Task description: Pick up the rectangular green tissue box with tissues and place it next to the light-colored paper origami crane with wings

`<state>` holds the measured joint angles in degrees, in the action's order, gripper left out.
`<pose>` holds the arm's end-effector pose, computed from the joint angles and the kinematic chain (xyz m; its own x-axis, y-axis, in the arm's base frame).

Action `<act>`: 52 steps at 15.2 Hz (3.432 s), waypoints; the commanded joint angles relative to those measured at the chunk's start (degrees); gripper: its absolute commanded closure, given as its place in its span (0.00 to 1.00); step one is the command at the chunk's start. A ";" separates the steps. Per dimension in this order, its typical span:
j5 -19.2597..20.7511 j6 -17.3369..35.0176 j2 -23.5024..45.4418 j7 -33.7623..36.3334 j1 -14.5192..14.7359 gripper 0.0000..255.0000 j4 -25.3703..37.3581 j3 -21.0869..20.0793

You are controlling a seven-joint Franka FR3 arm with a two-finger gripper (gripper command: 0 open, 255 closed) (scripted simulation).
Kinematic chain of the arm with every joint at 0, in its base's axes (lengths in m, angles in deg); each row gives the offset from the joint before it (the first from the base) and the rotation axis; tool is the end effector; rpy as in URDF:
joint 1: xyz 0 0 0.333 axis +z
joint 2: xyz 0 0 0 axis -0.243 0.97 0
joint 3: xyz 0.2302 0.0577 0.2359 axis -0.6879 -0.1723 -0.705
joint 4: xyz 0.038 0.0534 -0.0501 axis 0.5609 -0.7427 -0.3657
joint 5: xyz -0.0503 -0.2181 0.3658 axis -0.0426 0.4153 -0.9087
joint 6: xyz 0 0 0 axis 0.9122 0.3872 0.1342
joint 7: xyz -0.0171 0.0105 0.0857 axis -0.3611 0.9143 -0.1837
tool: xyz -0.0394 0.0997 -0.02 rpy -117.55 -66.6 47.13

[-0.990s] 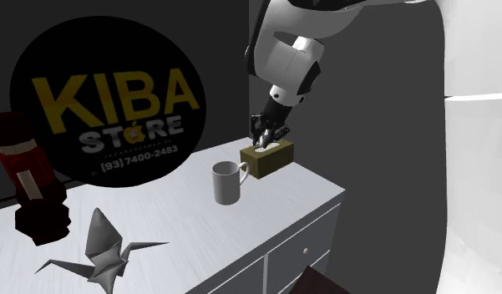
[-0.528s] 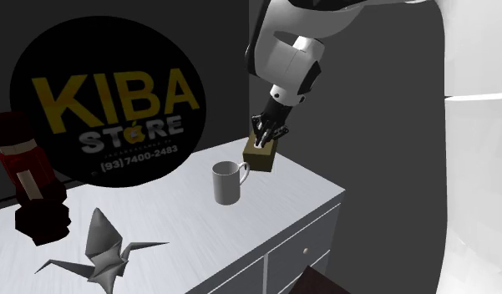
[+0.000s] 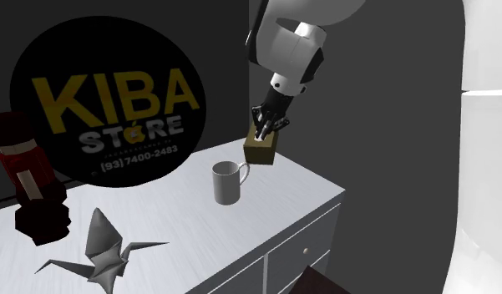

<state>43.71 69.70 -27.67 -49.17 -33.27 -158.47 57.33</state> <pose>0.5020 -0.4503 0.3874 0.6905 -0.7046 0.1634 -0.6233 -0.6942 -0.3600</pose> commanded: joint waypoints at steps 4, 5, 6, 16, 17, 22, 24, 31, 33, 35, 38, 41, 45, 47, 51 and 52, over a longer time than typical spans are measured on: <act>1.94 -2.70 -1.70 2.13 0.32 1.00 1.64 0.61; 2.28 -3.25 -1.99 2.52 0.36 1.00 2.02 0.71; 2.62 -3.80 -2.27 2.91 0.40 1.00 2.41 0.81; 5.43 -9.66 -4.43 6.53 0.55 1.00 7.12 1.57; 5.65 -10.28 -4.58 6.86 0.54 1.00 7.67 1.63; 6.61 -13.47 -5.15 8.46 0.43 1.00 10.68 1.89; 6.92 -14.80 -5.28 9.06 0.36 1.00 12.01 1.99; 7.64 -19.66 -5.29 11.04 -0.08 1.00 17.20 2.27; 7.73 -21.12 -5.16 11.57 -0.26 1.00 18.87 2.35; 7.78 -22.62 -4.96 12.09 -0.47 1.00 20.62 2.42; 8.53 -22.52 -5.94 13.65 0.60 1.00 20.27 2.04; 10.63 -19.66 -8.94 17.53 3.94 1.00 16.48 0.64; 13.07 -16.35 -11.95 22.91 7.78 1.00 12.66 -1.59; 14.14 -14.90 -13.05 25.65 9.49 1.00 11.25 -2.81; 16.04 -12.36 -14.45 31.14 12.68 1.00 9.35 -5.28; 16.47 -11.80 -14.64 32.51 13.43 1.00 9.06 -5.91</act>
<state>59.73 57.25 -42.23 -18.35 -20.73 -149.24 52.15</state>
